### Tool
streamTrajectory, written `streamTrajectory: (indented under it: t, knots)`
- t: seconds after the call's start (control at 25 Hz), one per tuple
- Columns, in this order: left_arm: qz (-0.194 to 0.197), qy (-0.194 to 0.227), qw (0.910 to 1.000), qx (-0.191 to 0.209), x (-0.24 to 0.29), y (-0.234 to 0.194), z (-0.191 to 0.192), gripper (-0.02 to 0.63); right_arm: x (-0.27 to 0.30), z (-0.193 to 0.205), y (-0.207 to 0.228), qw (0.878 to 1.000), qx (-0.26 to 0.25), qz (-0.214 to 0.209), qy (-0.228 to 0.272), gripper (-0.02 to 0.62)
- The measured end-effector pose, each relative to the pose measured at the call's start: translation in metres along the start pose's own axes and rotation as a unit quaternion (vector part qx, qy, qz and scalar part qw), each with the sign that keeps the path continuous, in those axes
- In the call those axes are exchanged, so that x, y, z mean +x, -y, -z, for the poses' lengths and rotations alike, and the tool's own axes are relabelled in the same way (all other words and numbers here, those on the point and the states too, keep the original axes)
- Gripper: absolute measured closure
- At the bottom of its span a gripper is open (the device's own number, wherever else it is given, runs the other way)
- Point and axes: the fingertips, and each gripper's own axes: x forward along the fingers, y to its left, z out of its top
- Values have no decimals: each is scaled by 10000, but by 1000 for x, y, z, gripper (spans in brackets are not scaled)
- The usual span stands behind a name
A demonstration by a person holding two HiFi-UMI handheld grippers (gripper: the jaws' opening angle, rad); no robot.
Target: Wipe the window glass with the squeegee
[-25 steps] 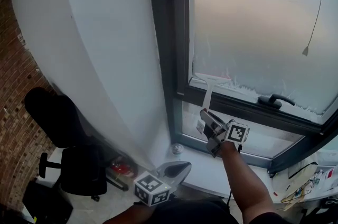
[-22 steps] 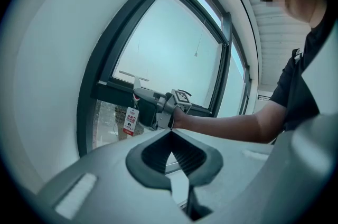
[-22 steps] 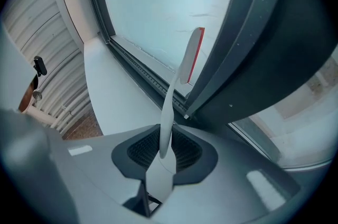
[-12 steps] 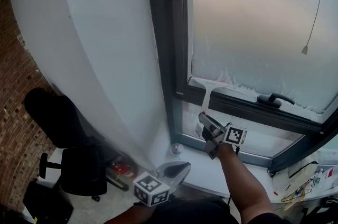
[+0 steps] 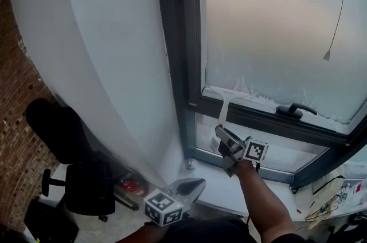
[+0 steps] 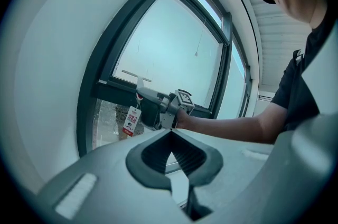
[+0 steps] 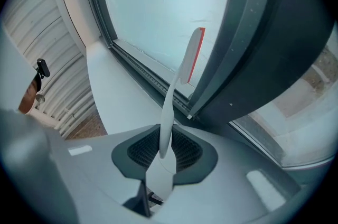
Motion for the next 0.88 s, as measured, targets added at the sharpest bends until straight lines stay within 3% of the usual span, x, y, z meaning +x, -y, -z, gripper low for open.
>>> streamTrajectory:
  t: [0.16,0.56,0.88]
  knots:
    - [74,-25,10000,-15,3,7,3,606,-9,-17,-33,9996,-226,-154,68,509]
    - [338,-35,9994,103,17,20,-1,606,-22,-114,-135,9909,-1080,-771,218,508]
    - [349,-26,9993,118,13,25,-2,606,-41,-212,-174,9744,-2095,-640,497,508]
